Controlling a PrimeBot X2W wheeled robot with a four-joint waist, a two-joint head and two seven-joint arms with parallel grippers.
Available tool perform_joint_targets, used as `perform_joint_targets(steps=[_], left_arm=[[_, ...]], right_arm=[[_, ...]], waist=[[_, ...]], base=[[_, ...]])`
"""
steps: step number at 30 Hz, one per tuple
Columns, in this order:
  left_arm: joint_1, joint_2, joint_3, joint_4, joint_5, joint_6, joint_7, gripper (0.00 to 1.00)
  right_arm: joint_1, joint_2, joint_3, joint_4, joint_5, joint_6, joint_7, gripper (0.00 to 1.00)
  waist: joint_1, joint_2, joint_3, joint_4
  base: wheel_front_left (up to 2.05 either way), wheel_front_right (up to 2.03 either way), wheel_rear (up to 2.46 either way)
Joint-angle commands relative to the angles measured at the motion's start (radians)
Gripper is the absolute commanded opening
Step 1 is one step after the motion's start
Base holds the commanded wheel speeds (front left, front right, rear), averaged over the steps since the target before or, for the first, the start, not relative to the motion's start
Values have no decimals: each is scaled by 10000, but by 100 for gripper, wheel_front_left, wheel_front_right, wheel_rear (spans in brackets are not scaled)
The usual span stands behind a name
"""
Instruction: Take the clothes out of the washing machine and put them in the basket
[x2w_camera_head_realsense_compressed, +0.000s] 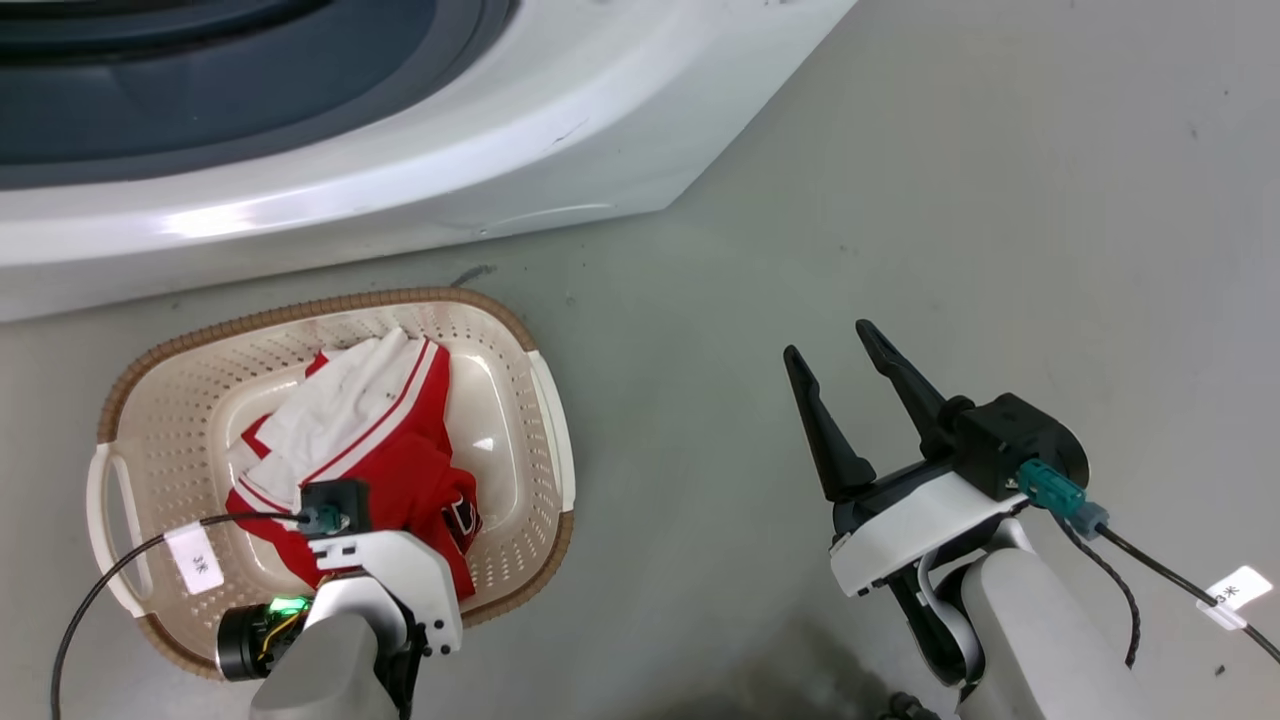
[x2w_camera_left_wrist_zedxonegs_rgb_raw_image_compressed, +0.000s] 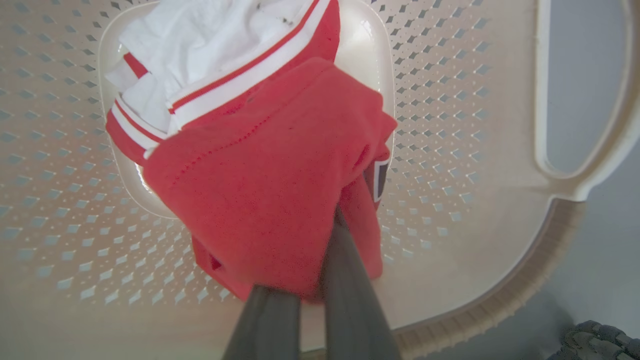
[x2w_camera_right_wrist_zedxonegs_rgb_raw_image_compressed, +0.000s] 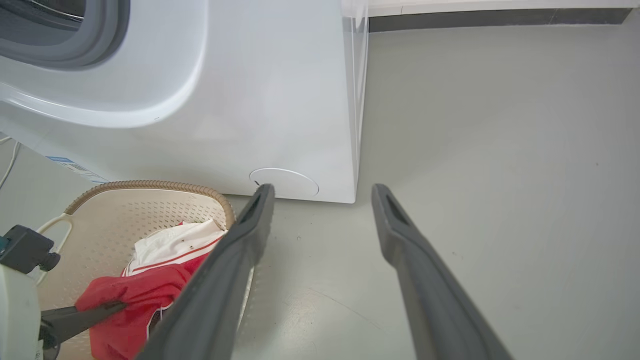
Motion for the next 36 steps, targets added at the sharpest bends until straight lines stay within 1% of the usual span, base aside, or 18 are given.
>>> perform_joint_targets(steps=[1,2,4,5,8,9,10,13,14,21,28,29,30,36], left_arm=[[42,78,6,4,-22,14,-118,94],[125,89,-39,49,4,-51,-245,100],[314,62,-162,101,87,-127,-501,100],[496,19,-245,115,120,-247,-732,100],[775,-138,-312,-90,71,-373,-936,100],[775,-138,-312,-90,71,-373,-936,100],[1018,-203,-412,-402,113,-495,-982,100],[1631,-249,-399,-1588,101,-561,-985,100],[1631,-249,-399,-1588,101,-561,-985,100],[3016,-339,-121,-4319,156,-463,-982,100],[3995,-355,220,-7164,463,-194,-985,100],[4176,-360,281,-7830,555,-154,-985,100],[4176,-360,281,-7830,555,-154,-985,100],[4628,-300,234,-9580,1096,13,-986,100]], right_arm=[[-141,10,29,22,53,-7,-44,100],[-115,10,28,105,49,-5,-41,100],[-20,9,-22,213,18,-7,-43,100],[153,7,-70,337,-52,-7,-43,100],[448,4,-241,459,-141,-7,-44,100],[448,4,-241,459,-141,-7,-44,100],[652,6,-382,553,-277,-7,-45,100],[1060,6,-534,657,-533,-7,-46,100],[1060,6,-534,657,-533,-7,-46,100],[1926,4,-1196,550,-1000,-7,154,100],[2594,7,-1791,-110,-1557,-7,403,100],[2705,6,-1939,-378,-1666,-7,455,100],[2705,6,-1939,-378,-1666,-7,455,100],[3162,7,-2255,-1228,-1896,-7,682,100]], waist=[[-2,-1,-163,28],[-2,-1,-350,54],[-2,-1,-776,136],[-2,-1,-1336,224],[-2,-1,-2262,393],[-2,-1,-2262,393],[-2,-1,-2853,520],[-2,-1,-3686,654],[-2,-1,-3686,654],[-2,-1,-5055,976],[-2,-1,-5731,1234],[-2,-1,-5843,1316],[-2,-1,-5843,1316],[-2,-1,-6243,1540]], base=[[0,0,0],[0,0,0],[0,0,0],[0,0,0],[0,0,0],[0,0,0],[0,0,0],[0,0,0],[0,0,0],[0,0,0],[0,0,0],[0,0,0],[0,0,0],[0,0,0]])
